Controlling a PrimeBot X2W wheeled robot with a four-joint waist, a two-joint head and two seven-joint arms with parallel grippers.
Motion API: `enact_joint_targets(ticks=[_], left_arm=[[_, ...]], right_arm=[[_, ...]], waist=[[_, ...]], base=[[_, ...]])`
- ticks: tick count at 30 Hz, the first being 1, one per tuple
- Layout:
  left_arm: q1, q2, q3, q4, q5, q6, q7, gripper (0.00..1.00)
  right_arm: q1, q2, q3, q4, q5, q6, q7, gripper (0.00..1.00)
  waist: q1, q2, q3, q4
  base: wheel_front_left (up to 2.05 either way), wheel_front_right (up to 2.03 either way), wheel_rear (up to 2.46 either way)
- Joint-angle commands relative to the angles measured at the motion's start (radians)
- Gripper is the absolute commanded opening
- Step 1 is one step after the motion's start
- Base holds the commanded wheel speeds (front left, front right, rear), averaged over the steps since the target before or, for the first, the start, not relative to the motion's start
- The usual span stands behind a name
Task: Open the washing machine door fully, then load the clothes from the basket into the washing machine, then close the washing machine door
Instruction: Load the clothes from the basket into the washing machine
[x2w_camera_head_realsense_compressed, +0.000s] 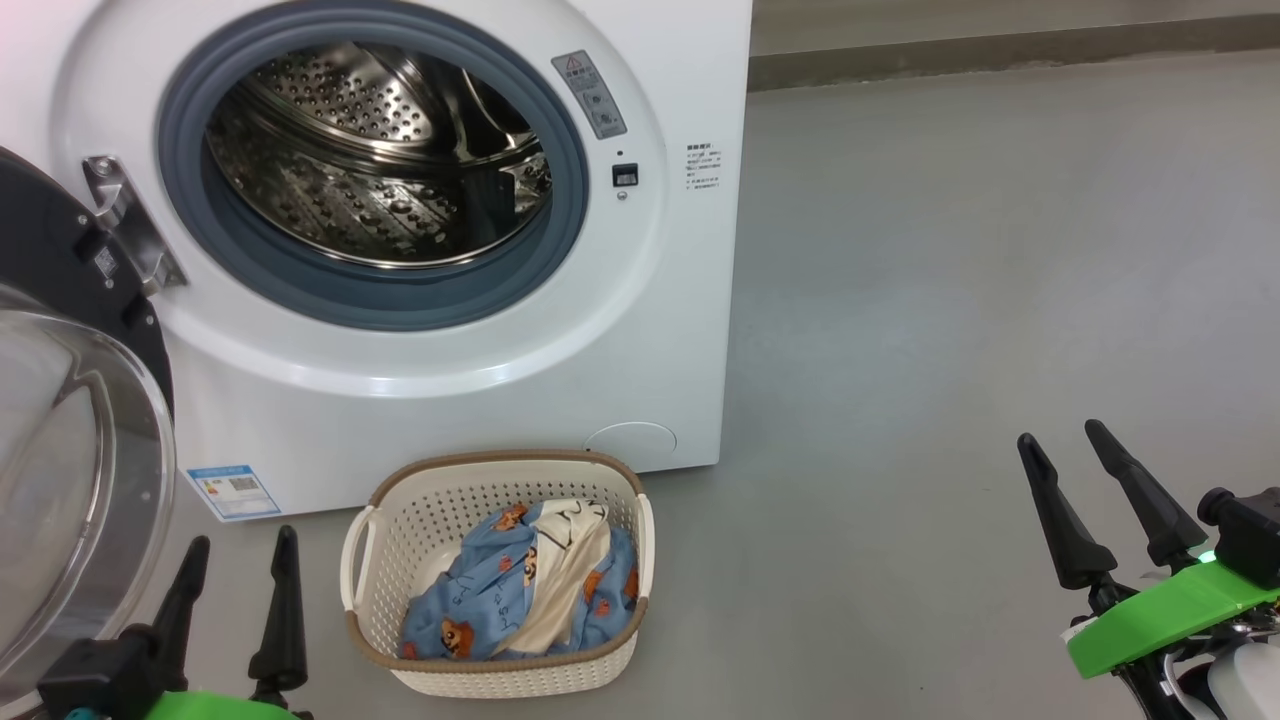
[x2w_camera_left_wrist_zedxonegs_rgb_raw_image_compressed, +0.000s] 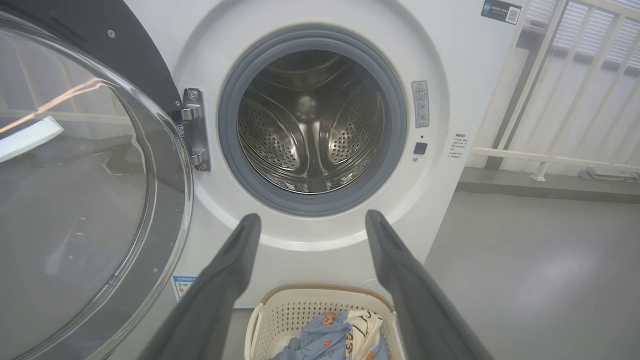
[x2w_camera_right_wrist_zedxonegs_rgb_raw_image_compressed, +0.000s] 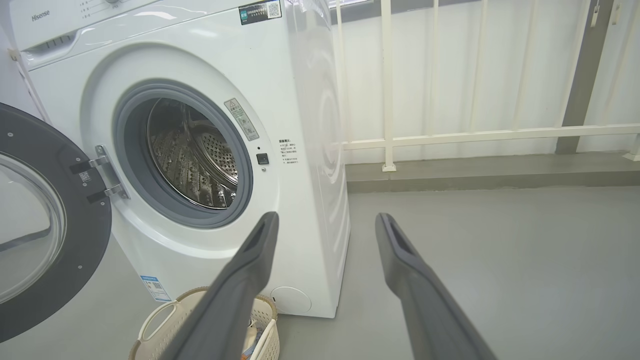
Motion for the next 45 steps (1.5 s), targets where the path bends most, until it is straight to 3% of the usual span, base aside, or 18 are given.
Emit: enact_joint_targets(ticks=[1, 45], left_arm=[[-0.031, 0.030, 0.035, -0.019, 0.009, -0.003, -0.016, 1.00], [-0.041, 0.051, 0.002, -0.024, 0.018, 0.005, -0.018, 1.00]], right_arm=[[-0.027, -0.023, 0.013, -0.020, -0.007, 0.006, -0.009, 1.00], [-0.020, -0.011, 0.014, -0.018, -0.001, 0.006, -0.009, 1.00]], waist=[[0.0000, 0.0000, -0.001, 0.001], [0.0000, 0.0000, 0.006, 0.013]], base=[[0.00, 0.00, 0.00], [0.14, -0.14, 0.00]])
